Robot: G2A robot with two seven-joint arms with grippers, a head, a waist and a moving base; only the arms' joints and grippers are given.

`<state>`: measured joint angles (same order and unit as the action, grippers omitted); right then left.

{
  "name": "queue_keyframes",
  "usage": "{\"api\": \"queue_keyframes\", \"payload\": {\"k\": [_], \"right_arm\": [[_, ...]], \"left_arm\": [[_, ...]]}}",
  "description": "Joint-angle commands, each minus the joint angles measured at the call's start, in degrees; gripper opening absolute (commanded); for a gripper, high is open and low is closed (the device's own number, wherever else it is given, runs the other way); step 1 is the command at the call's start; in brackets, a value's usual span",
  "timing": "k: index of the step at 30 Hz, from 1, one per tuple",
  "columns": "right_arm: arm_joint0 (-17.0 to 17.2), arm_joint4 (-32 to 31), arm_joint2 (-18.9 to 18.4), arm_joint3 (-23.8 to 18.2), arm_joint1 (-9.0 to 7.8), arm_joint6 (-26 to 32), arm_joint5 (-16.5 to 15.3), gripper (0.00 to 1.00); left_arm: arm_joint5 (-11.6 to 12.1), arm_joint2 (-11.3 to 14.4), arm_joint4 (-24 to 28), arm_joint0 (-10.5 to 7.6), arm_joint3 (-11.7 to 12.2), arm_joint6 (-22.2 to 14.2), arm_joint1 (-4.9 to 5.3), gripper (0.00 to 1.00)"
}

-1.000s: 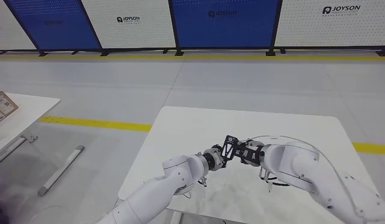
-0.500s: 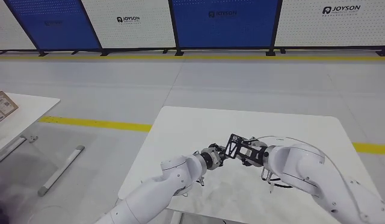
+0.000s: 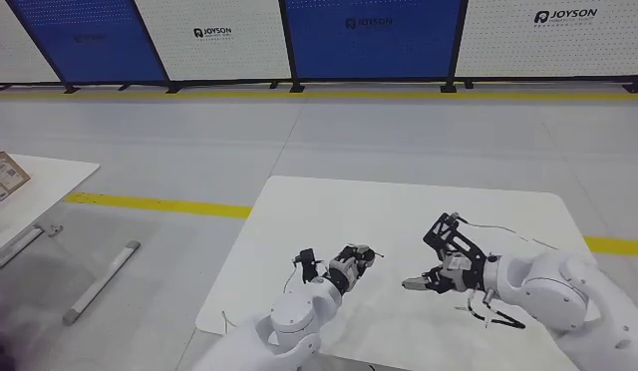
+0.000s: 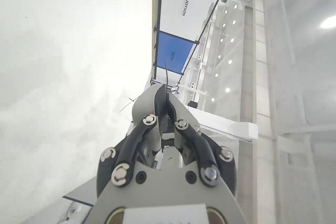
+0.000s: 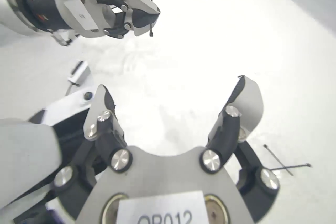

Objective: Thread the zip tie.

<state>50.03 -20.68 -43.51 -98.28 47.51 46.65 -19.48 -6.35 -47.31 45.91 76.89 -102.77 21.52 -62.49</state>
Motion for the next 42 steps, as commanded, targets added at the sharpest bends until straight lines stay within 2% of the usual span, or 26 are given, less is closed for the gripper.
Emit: {"api": "queue_keyframes", "payload": {"k": [1,10,13,14,18,20,24,27,28,29,38,40,42], "right_arm": [[0.0,-1.1,0.0,-0.1,0.02,-0.1,0.0,1.00],[0.4,-0.3,0.1,0.0,0.07,-0.7,0.0,1.00],[0.7,11.7,-0.4,2.0,0.45,-1.6,0.0,1.00],[0.2,17.0,-0.6,3.1,0.58,-0.1,0.0,1.00],[-1.1,29.4,-1.6,7.3,1.56,6.3,0.0,1.00],[-1.4,33.5,-2.0,9.3,2.44,9.5,0.0,1.00],[-1.9,38.5,-2.2,15.1,5.41,14.4,0.0,1.00],[-2.6,40.5,-1.9,19.7,7.73,17.6,0.0,1.00],[-3.3,40.9,-1.6,22.7,8.80,18.8,0.0,1.00],[-3.6,41.2,-1.5,23.8,9.34,18.9,0.0,1.00],[-3.6,41.2,-1.5,23.8,9.34,18.9,0.0,1.00],[-2.9,41.1,-1.4,23.6,9.44,18.0,0.6,1.00],[-2.6,43.5,-1.0,25.3,9.89,18.6,0.2,1.00]], "left_arm": [[0.2,0.0,-0.5,0.11,0.0,0.1,-0.02,0.00],[0.3,0.0,-1.0,0.12,0.1,-0.1,-0.03,0.00],[2.7,0.4,-7.1,0.66,0.6,0.9,-0.13,0.00],[3.6,0.9,-10.0,1.14,0.6,1.3,-0.20,0.00],[5.6,2.2,-17.7,2.47,-0.2,3.2,-0.48,0.00],[5.8,2.6,-20.2,2.93,-0.7,3.9,-0.62,0.00],[5.9,3.3,-23.4,3.75,-2.2,5.1,-1.14,0.00],[5.8,3.5,-23.2,4.10,-3.2,5.4,-1.56,0.00],[5.2,3.5,-20.3,4.38,-3.7,4.6,-1.81,0.00],[5.2,3.5,-20.3,4.38,-3.7,4.6,-1.81,0.00],[5.2,3.5,-20.3,4.38,-3.7,4.6,-1.81,0.00],[5.7,3.1,-20.2,4.62,-3.5,4.8,-1.96,0.00],[6.7,3.0,-21.1,4.95,-3.6,6.2,-2.25,0.00]]}}
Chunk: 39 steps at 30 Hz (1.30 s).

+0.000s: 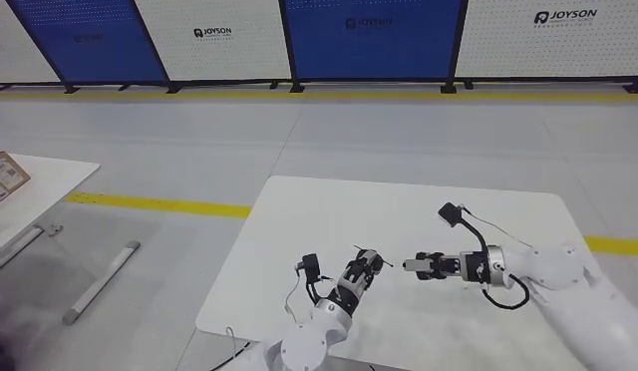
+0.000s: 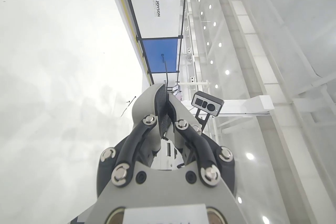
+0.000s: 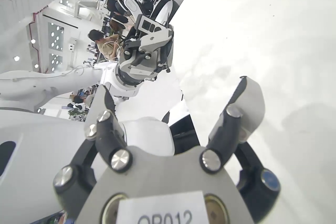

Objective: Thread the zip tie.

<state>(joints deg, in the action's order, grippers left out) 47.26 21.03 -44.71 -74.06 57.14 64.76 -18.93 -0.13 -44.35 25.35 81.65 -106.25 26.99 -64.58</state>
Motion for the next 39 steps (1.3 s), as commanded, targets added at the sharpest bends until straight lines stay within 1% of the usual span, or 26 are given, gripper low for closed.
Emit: {"api": "queue_keyframes", "payload": {"k": [1,2,4,7,15,16,19,21,23,24,25,26,29,30,32,35,39], "right_arm": [[-0.1,2.9,0.5,2.4,0.58,0.8,-0.6,1.00],[-0.3,3.4,1.0,3.4,0.99,0.9,-0.6,1.00],[-0.8,6.7,2.0,5.2,2.22,2.8,-0.6,1.00],[-1.6,8.4,2.7,7.9,3.66,3.8,-0.6,1.00],[-1.6,8.4,2.7,7.9,3.66,3.8,-0.6,1.00],[-1.2,8.5,2.7,7.4,3.71,3.2,-0.5,1.00],[-1.0,10.5,2.5,7.5,4.04,4.6,-0.6,1.00],[-1.2,12.6,2.2,8.4,4.45,6.5,-0.6,1.00],[-1.5,12.8,2.0,9.5,4.87,7.3,-0.6,1.00],[-1.5,13.0,2.0,9.9,5.08,7.5,-0.6,0.97],[-1.5,13.0,1.9,10.3,5.28,7.9,-0.6,0.69],[-1.6,13.1,1.9,10.7,5.48,8.1,-0.6,0.43],[-2.0,13.0,2.0,12.3,6.17,9.0,-0.6,0.29],[-2.2,13.1,2.1,13.0,6.45,9.2,-0.6,0.23],[-2.6,13.1,2.4,14.0,6.88,10.0,-0.6,0.25],[-3.2,13.2,2.7,15.2,7.54,10.4,-0.6,0.18],[-3.6,13.1,2.7,16.3,8.21,11.0,-0.6,0.16]], "left_arm": [[0.6,0.1,-0.9,0.31,-0.3,1.2,-0.31,0.00],[0.7,0.2,-1.3,0.38,-0.4,1.7,-0.45,0.00],[0.7,0.6,-2.9,0.44,-0.5,3.1,-0.83,0.00],[0.2,1.3,-4.8,0.14,-0.1,4.0,-1.32,0.00],[0.2,1.3,-4.8,0.15,-0.1,3.9,-1.33,0.00],[0.2,1.2,-4.7,0.15,0.2,3.6,-1.41,0.00],[-0.5,1.2,-4.5,-0.09,0.9,3.7,-1.90,0.00],[-1.0,1.4,-4.4,-0.31,1.3,3.9,-2.31,0.00],[-1.4,1.5,-4.2,-0.46,1.5,4.2,-2.69,0.00],[-1.4,1.5,-4.3,-0.50,1.6,4.2,-2.84,0.00],[-1.4,1.5,-4.3,-0.50,1.6,4.2,-2.97,0.00],[-1.4,1.5,-4.4,-0.47,1.6,4.2,-3.09,0.00],[-1.5,1.4,-4.8,-0.31,1.6,3.9,-3.43,0.00],[-1.5,1.3,-5.1,-0.22,1.5,3.8,-3.54,0.00],[-1.2,1.2,-5.3,0.01,1.5,3.6,-3.70,0.00],[-1.2,0.7,-5.4,0.35,1.4,3.1,-3.94,0.00],[-1.4,0.2,-5.7,0.76,1.4,2.5,-4.22,0.00]]}}
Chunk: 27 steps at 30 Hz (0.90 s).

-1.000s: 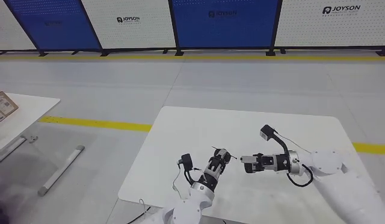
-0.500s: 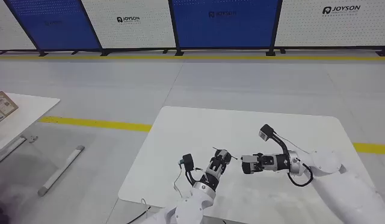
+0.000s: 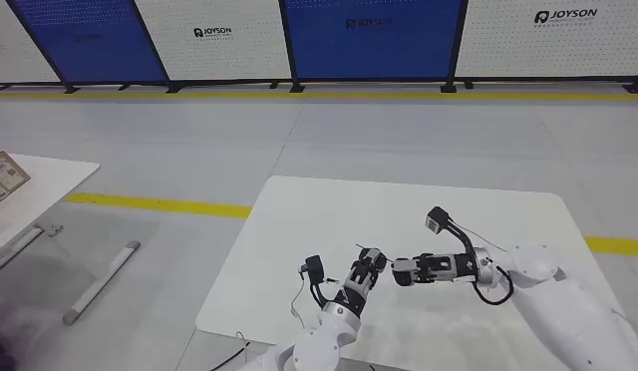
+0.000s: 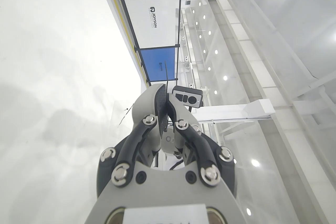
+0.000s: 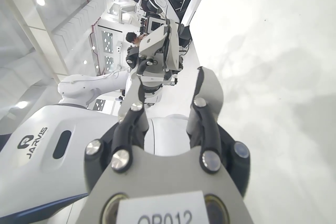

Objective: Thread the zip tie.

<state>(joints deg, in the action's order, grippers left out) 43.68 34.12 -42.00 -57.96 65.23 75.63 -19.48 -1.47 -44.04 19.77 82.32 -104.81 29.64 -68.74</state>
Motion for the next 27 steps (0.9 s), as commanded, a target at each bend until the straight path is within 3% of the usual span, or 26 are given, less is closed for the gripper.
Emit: {"api": "queue_keyframes", "payload": {"k": [1,8,11,13,15,19,22,23,27], "right_arm": [[-0.2,0.0,-0.1,0.5,0.30,0.3,0.0,0.14],[-0.3,-0.2,-0.9,1.6,1.13,1.0,0.0,0.13],[-0.2,-0.3,-1.3,1.7,1.38,1.7,0.0,0.25],[-0.1,-0.4,-1.7,1.8,1.54,2.2,0.0,0.27],[0.1,-0.5,-2.1,1.9,1.70,2.5,0.0,0.22],[0.4,-0.7,-3.1,2.2,1.95,2.9,0.0,0.22],[0.6,-0.9,-3.7,2.5,2.13,3.2,0.0,0.10],[0.7,-1.0,-3.8,2.5,2.19,3.2,0.0,0.02],[0.9,-1.3,-4.4,2.8,2.45,3.6,0.0,0.00]], "left_arm": [[-0.2,-0.3,-0.2,0.21,0.0,-0.4,-0.14,0.00],[-1.1,-1.2,-1.4,0.90,0.0,-1.8,-0.49,0.00],[-1.3,-1.5,-1.8,1.10,0.1,-2.0,-0.68,0.00],[-1.4,-1.7,-2.0,1.22,0.1,-2.1,-0.84,0.00],[-1.5,-1.8,-2.4,1.33,0.1,-2.3,-1.00,0.00],[-1.6,-2.0,-3.2,1.55,0.2,-2.7,-1.28,0.00],[-1.7,-2.2,-3.5,1.82,0.2,-2.9,-1.48,0.00],[-1.7,-2.3,-3.6,1.89,0.2,-3.0,-1.55,0.00],[-1.9,-2.5,-4.0,2.13,0.3,-3.3,-1.84,0.00]]}}
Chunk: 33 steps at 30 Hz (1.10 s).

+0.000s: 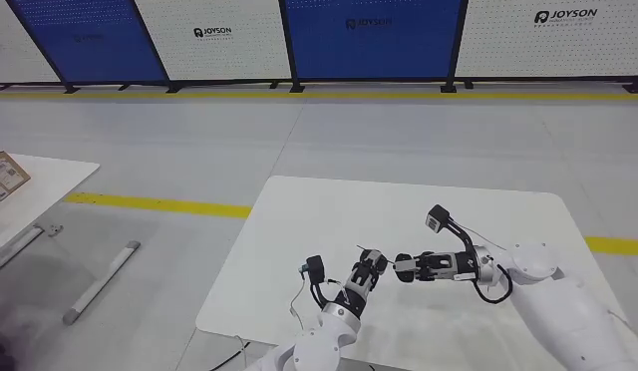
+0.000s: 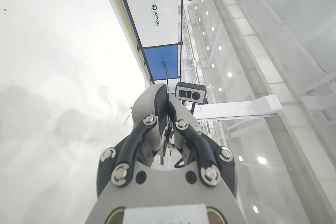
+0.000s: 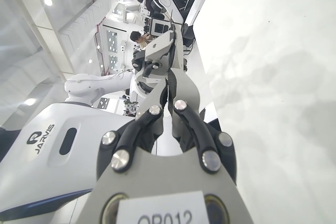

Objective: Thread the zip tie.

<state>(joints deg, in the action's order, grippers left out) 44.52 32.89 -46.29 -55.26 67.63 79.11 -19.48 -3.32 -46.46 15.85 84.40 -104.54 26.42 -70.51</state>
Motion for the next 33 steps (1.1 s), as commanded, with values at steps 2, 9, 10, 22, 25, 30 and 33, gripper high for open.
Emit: {"api": "queue_keyframes", "payload": {"k": [2,9,10,22,25,30,33], "right_arm": [[0.1,-0.4,-0.4,0.1,0.18,0.5,0.0,0.00],[0.3,-0.5,-0.8,0.0,0.22,0.5,0.0,0.00],[0.3,-0.5,-0.8,0.0,0.22,0.5,0.0,0.00],[1.8,-1.0,-1.8,-2.4,-0.47,0.5,3.1,0.00],[2.1,-0.9,-1.3,-3.4,-0.90,0.5,5.2,0.00],[2.2,0.0,-1.4,-3.6,-1.17,0.5,5.6,0.00],[2.2,0.0,-1.4,-3.6,-1.17,0.5,5.6,0.00]], "left_arm": [[-0.1,-0.1,-0.3,0.13,0.1,-0.3,-0.23,0.00],[-0.2,0.0,-0.6,0.13,0.1,-0.5,-0.29,1.00],[-0.2,0.0,-0.6,0.13,0.1,-0.5,-0.29,1.00],[2.6,-2.5,-1.0,0.84,1.7,-6.7,0.07,1.00],[4.3,-3.5,-1.6,1.18,2.3,-8.8,0.28,1.00],[4.3,-3.5,-1.6,1.18,2.3,-8.8,0.28,1.00],[4.3,-3.5,-1.6,1.17,2.3,-8.8,0.27,1.00]]}}
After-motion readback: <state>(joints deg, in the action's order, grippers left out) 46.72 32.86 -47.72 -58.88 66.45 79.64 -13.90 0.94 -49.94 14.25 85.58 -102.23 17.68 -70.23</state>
